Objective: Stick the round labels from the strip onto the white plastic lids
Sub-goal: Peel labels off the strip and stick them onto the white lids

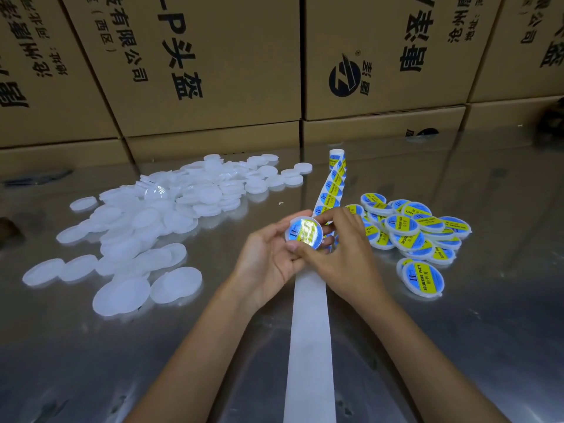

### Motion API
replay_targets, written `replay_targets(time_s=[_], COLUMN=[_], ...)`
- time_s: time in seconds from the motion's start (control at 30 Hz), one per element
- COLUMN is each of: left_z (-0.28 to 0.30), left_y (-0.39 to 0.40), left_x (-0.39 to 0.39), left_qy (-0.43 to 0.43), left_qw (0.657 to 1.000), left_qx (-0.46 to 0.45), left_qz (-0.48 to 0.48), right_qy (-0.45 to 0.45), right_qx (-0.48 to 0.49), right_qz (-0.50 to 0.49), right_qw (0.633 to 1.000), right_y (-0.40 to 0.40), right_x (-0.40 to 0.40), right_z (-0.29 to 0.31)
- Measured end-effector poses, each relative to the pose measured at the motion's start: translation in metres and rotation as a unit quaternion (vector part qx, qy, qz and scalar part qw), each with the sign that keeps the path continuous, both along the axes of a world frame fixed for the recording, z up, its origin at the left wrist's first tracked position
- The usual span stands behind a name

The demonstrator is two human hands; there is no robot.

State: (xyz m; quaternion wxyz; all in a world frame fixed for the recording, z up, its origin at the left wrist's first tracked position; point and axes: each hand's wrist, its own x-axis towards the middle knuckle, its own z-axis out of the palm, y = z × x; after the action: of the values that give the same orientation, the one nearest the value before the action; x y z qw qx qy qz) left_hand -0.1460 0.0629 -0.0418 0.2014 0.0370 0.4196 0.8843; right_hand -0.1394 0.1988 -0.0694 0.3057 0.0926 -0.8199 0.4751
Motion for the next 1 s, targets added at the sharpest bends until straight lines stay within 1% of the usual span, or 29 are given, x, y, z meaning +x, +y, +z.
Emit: replay_targets(time_s=[0.1, 0.2, 0.3, 0.37, 0.43, 0.63, 0.7, 0.8, 0.93, 1.0], left_z=[0.001, -0.001, -0.001, -0.001, 0.0, -0.004, -0.006, -0.007, -0.008, -0.008], left_y=[-0.001, -0.001, -0.002, -0.004, -0.007, -0.013, -0.012, -0.009, -0.008, -0.008], left_x=[0.001, 0.001, 0.0, -0.002, -0.004, -0.006, -0.006, -0.004, -0.004, -0.004], left_qy=[-0.005, -0.011, -0.009, -0.003, 0.005, 0.016, 0.038, 0.082, 0.125, 0.136], left_qw=[1.0, 1.0, 1.0, 1.0, 1.0, 0.998, 0.996, 0.989, 0.972, 0.971], left_qx=[0.001, -0.007, -0.007, -0.016, -0.025, -0.056, -0.082, -0.124, -0.191, -0.19], left_qz=[-0.007, -0.001, -0.001, 0.005, 0.005, 0.0, 0.002, 0.024, 0.053, 0.058], right_qy=[0.014, 0.031, 0.012, -0.016, -0.02, -0.003, -0.004, -0.032, -0.081, -0.089], right_qx=[-0.032, -0.03, -0.036, -0.015, 0.004, -0.046, -0.059, -0.075, -0.063, -0.054], right_qz=[0.007, 0.011, 0.021, 0.033, 0.034, 0.042, 0.043, 0.058, 0.075, 0.086], right_qw=[0.999, 0.999, 0.999, 0.999, 0.999, 0.998, 0.997, 0.995, 0.992, 0.991], right_y=[0.004, 0.01, 0.01, 0.007, 0.005, 0.011, 0.013, 0.01, 0.004, 0.004], right_x=[-0.001, -0.002, -0.001, 0.002, 0.002, 0.0, -0.001, -0.001, -0.001, 0.0], right_z=[0.003, 0.003, 0.003, 0.003, 0.001, 0.004, 0.004, 0.002, -0.002, -0.002])
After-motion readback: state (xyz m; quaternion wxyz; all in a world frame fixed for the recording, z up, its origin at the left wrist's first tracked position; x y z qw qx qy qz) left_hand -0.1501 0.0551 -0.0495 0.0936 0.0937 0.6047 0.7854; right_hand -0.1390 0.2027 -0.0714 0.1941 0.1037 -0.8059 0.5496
